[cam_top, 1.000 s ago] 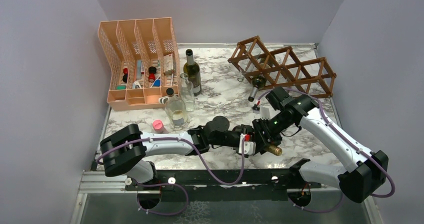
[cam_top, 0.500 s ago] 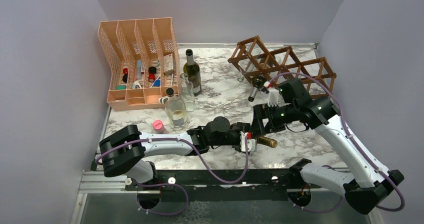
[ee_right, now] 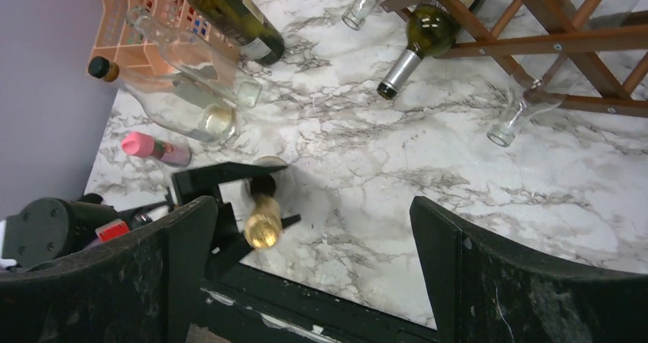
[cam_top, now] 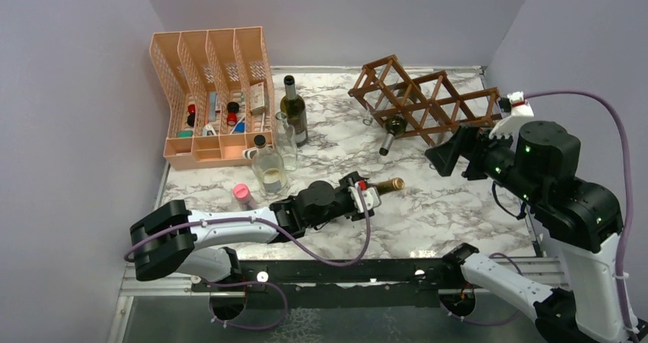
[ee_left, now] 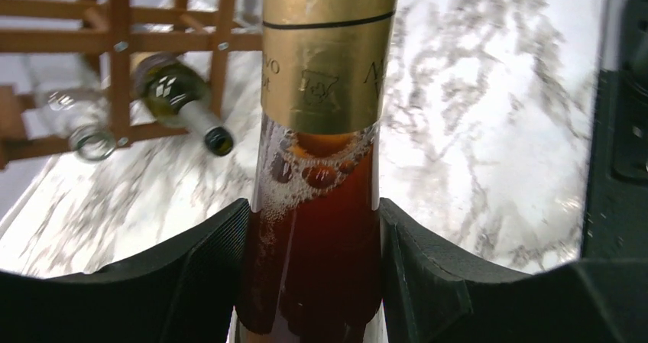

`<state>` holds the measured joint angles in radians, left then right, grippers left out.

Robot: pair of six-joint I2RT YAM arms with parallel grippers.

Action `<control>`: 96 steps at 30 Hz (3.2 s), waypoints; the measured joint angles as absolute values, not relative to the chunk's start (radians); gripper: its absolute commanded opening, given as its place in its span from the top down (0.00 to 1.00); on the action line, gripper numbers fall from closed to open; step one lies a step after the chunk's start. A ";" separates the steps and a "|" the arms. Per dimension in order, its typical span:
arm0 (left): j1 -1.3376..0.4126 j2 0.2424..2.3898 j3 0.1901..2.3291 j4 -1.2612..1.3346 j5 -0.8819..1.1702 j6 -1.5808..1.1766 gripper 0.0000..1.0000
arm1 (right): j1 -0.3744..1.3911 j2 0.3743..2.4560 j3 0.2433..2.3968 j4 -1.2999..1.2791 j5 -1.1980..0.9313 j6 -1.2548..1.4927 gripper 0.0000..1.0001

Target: Take the wine bottle off the wine rack

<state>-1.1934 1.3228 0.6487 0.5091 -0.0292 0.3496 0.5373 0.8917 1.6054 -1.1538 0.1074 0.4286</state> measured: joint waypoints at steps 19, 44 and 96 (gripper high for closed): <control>-0.934 1.293 0.590 0.723 -0.406 0.154 1.00 | 0.537 0.761 1.436 -1.176 0.112 0.448 0.00; -0.845 1.212 0.484 0.807 -0.512 0.218 0.82 | 0.537 0.744 1.375 -1.188 0.096 0.470 0.00; -0.844 0.894 0.669 0.485 0.301 0.223 0.10 | 0.537 1.165 1.055 -0.581 0.118 0.528 0.00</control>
<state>-0.8436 0.8936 0.6693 0.4854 0.3012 0.2230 0.5373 1.1648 1.0554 -0.5812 0.1177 0.5278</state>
